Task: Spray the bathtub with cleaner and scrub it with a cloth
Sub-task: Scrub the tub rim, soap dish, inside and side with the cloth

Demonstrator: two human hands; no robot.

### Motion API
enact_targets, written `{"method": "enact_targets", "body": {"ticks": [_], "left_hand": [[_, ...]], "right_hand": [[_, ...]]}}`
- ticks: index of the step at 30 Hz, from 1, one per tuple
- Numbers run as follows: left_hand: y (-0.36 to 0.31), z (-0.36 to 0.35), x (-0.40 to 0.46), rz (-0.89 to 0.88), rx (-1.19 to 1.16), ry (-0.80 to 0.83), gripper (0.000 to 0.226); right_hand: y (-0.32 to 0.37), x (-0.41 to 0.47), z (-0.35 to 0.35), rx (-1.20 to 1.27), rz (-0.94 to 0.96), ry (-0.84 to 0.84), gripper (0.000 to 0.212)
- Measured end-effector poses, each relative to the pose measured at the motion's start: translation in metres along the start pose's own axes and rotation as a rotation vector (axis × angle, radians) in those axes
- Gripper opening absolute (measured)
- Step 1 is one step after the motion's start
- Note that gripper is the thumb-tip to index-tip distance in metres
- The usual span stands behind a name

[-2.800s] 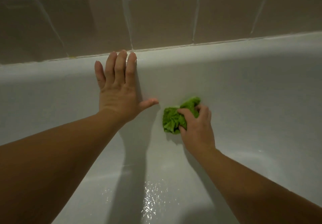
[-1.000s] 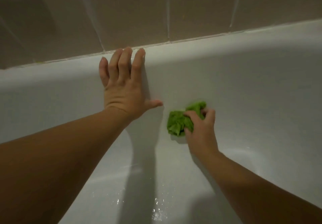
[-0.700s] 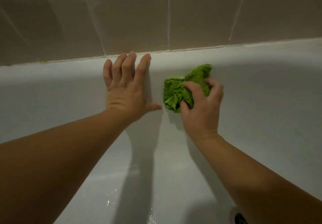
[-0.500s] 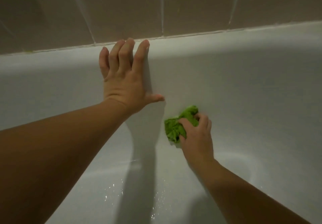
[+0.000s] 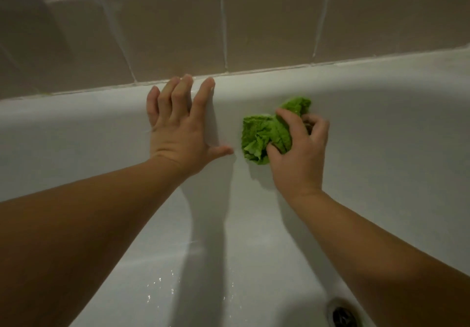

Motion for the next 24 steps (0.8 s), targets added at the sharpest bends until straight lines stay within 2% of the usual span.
{"method": "enact_targets", "body": {"ticks": [3, 7, 9, 13, 17, 19, 24], "left_hand": [[-0.006, 0.001, 0.004, -0.004, -0.022, 0.006, 0.137], [-0.017, 0.0, 0.01, -0.021, -0.005, 0.018, 0.136], [-0.021, -0.001, 0.011, -0.019, -0.001, 0.018, 0.136], [-0.025, -0.002, 0.01, -0.01, 0.002, 0.015, 0.135], [-0.026, -0.002, 0.01, -0.016, 0.008, 0.005, 0.137], [-0.027, -0.003, 0.009, -0.018, 0.011, 0.009, 0.137], [-0.035, -0.002, 0.01, -0.009, -0.011, 0.017, 0.136]], "right_hand": [[0.009, 0.011, 0.005, -0.071, 0.13, -0.062, 0.062], [-0.025, -0.016, -0.006, -0.215, 0.217, -0.028, 0.049], [-0.052, -0.042, -0.014, -0.216, 0.152, 0.045, 0.048], [-0.113, -0.11, -0.028, -0.247, -0.154, 0.274, 0.05], [-0.137, -0.14, -0.03, -0.208, -0.312, 0.336, 0.05], [-0.128, -0.124, -0.026, -0.162, -0.325, 0.293, 0.053], [-0.052, -0.023, 0.014, 0.005, -0.178, -0.01, 0.042]]}}
Point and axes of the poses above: each hand's wrist, its own x-axis towards the middle knuckle, its own z-axis out of the back of the hand, y = z × x, the point moved 2 cm from there along x, towards the middle knuckle, and after that the axes turned 1 degree about y, right-handed, at the moved point
